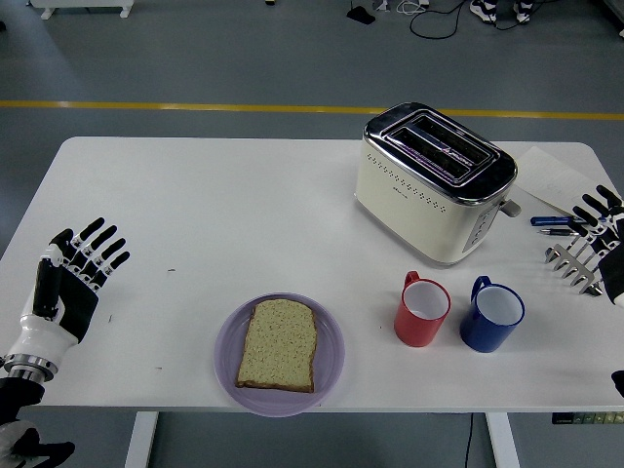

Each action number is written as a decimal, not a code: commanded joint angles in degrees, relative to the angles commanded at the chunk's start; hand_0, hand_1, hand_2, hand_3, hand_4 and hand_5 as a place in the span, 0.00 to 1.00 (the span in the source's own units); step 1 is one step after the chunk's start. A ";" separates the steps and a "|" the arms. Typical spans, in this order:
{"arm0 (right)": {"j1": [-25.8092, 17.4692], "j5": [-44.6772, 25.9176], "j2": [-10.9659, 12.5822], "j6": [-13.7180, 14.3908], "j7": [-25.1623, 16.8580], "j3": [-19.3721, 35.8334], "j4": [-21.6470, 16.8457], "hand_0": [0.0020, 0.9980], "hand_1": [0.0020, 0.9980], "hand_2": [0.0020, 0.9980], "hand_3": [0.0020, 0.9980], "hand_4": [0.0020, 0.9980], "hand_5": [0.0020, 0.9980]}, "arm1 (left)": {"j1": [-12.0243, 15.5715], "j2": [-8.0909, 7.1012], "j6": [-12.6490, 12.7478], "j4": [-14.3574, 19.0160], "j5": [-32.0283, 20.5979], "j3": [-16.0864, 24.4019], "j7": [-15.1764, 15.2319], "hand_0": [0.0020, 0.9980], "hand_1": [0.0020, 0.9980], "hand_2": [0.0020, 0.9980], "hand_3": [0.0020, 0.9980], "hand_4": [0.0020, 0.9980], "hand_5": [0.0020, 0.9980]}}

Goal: Push plate across desktop,pick up the break from the machine,place the break in the plate

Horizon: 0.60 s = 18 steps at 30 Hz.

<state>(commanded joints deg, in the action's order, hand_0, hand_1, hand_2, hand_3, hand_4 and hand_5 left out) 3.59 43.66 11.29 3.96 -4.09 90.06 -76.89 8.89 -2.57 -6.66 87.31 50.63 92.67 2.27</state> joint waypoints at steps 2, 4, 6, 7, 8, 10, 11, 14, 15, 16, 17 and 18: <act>0.08 -0.04 -0.07 -0.06 0.00 -0.01 0.10 0.73 0.72 0.74 0.74 0.54 0.52 | -0.20 0.04 0.13 -0.11 0.00 0.05 -0.01 0.81 0.82 0.84 0.81 0.53 1.00; 0.15 -0.04 -0.15 -0.14 0.00 -0.02 0.14 0.73 0.72 0.74 0.74 0.54 0.52 | -0.27 0.05 0.22 -0.17 -0.02 0.06 0.00 0.81 0.82 0.84 0.81 0.53 1.00; 0.29 -0.04 -0.21 -0.17 -0.06 -0.02 0.18 0.73 0.72 0.74 0.74 0.54 0.52 | -0.32 0.03 0.41 -0.22 -0.11 0.03 0.01 0.81 0.82 0.84 0.81 0.53 1.00; 0.32 -0.04 -0.22 -0.18 -0.07 -0.02 0.19 0.73 0.72 0.74 0.74 0.54 0.52 | -0.34 0.03 0.46 -0.24 -0.13 0.03 0.01 0.81 0.82 0.84 0.81 0.53 1.00; 0.36 -0.04 -0.21 -0.19 -0.09 -0.03 0.22 0.73 0.72 0.74 0.74 0.51 0.52 | -0.37 0.03 0.57 -0.27 -0.16 0.02 0.04 0.81 0.82 0.83 0.80 0.53 1.00; 0.38 -0.08 -0.20 -0.20 -0.15 -0.03 0.30 0.73 0.72 0.74 0.74 0.51 0.52 | -0.43 0.05 0.69 -0.32 -0.21 -0.02 0.08 0.81 0.82 0.83 0.80 0.53 1.00; 0.38 -0.10 -0.20 -0.21 -0.19 -0.04 0.35 0.73 0.72 0.74 0.74 0.51 0.52 | -0.45 0.08 0.70 -0.33 -0.23 -0.05 0.09 0.81 0.82 0.83 0.80 0.53 1.00; 0.40 -0.14 -0.25 -0.28 -0.12 -0.07 0.46 0.73 0.71 0.74 0.74 0.51 0.52 | -0.55 0.07 0.81 -0.44 -0.45 -0.19 0.14 0.81 0.82 0.83 0.80 0.53 1.00; 0.42 -0.18 -0.27 -0.35 -0.06 -0.10 0.51 0.73 0.71 0.74 0.74 0.51 0.52 | -0.59 0.07 0.89 -0.53 -0.64 -0.21 0.20 0.81 0.82 0.83 0.80 0.53 1.00; 0.44 -0.21 -0.29 -0.38 -0.05 -0.10 0.54 0.73 0.71 0.74 0.74 0.51 0.52 | -0.62 0.09 0.93 -0.60 -0.77 -0.21 0.23 0.81 0.82 0.83 0.80 0.53 1.00; 0.49 -0.29 -0.32 -0.45 -0.04 -0.10 0.60 0.73 0.71 0.74 0.74 0.51 0.52 | -0.69 0.12 1.00 -0.77 -1.07 -0.17 0.31 0.81 0.82 0.83 0.80 0.53 1.00; 0.50 -0.33 -0.35 -0.51 -0.06 -0.06 0.63 0.73 0.71 0.74 0.74 0.51 0.52 | -0.72 0.14 0.98 -0.86 -1.13 -0.13 0.35 0.81 0.82 0.83 0.80 0.53 1.00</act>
<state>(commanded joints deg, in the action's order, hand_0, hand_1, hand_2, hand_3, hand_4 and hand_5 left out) 4.09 43.33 10.95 3.46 -4.15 90.00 -76.26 8.17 -2.43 -5.68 86.45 49.50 92.54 2.61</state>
